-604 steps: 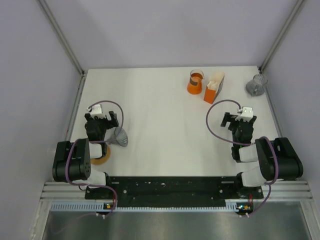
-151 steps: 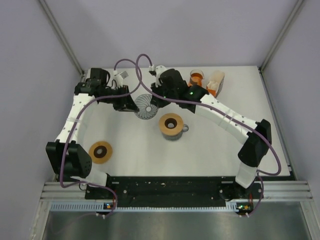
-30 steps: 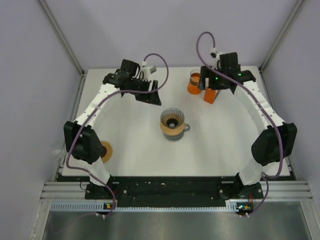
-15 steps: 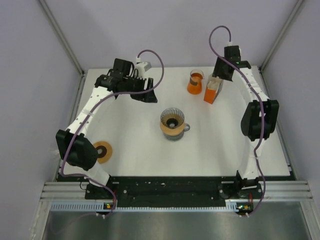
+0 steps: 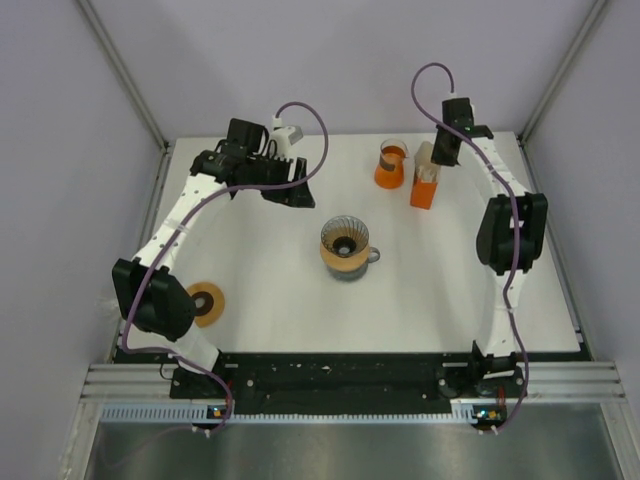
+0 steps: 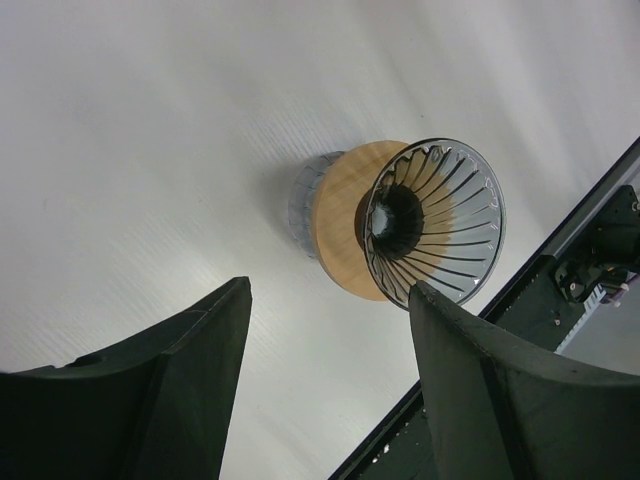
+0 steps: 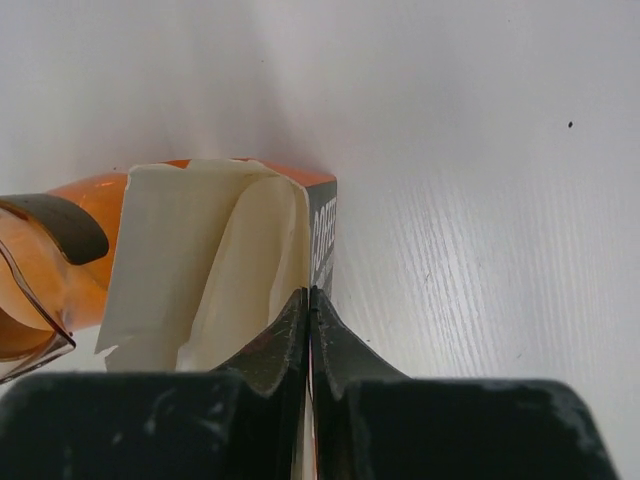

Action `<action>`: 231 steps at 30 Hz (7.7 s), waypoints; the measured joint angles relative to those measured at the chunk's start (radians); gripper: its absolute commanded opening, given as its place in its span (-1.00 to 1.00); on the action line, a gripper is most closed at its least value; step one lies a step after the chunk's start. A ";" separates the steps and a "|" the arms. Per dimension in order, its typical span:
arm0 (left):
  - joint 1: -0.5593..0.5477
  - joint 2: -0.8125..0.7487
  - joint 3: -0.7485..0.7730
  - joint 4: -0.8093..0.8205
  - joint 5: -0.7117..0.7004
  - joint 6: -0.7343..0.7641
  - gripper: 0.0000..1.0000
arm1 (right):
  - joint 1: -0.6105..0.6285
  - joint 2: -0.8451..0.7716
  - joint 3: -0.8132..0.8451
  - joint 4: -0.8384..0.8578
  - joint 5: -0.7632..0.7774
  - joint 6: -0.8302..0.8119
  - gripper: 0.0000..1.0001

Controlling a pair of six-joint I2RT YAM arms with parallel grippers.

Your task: Place the coffee filter in the dripper

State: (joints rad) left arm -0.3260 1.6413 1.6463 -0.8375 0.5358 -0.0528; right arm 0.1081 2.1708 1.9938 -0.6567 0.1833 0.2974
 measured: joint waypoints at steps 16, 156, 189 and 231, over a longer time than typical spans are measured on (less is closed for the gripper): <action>-0.031 0.052 0.200 -0.060 0.094 0.022 0.59 | 0.108 -0.585 -0.433 0.048 -0.010 -0.287 -1.00; -0.182 0.148 0.410 -0.031 -0.468 -0.314 -1.00 | 0.769 -0.793 -0.440 0.196 0.283 -0.247 -1.00; 0.173 0.213 0.063 0.036 -0.247 -0.260 -1.00 | 0.683 -1.014 -0.877 0.362 -0.252 -0.293 -1.00; 0.056 -0.159 0.196 -0.186 0.418 0.452 0.35 | 0.641 -1.095 -1.025 0.468 -0.662 -0.828 -1.00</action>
State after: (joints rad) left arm -0.2703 1.4818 1.8420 -1.0237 0.9539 0.3996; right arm 0.7494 1.0756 0.9691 -0.1883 -0.4789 -0.5308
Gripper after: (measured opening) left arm 0.709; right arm 0.003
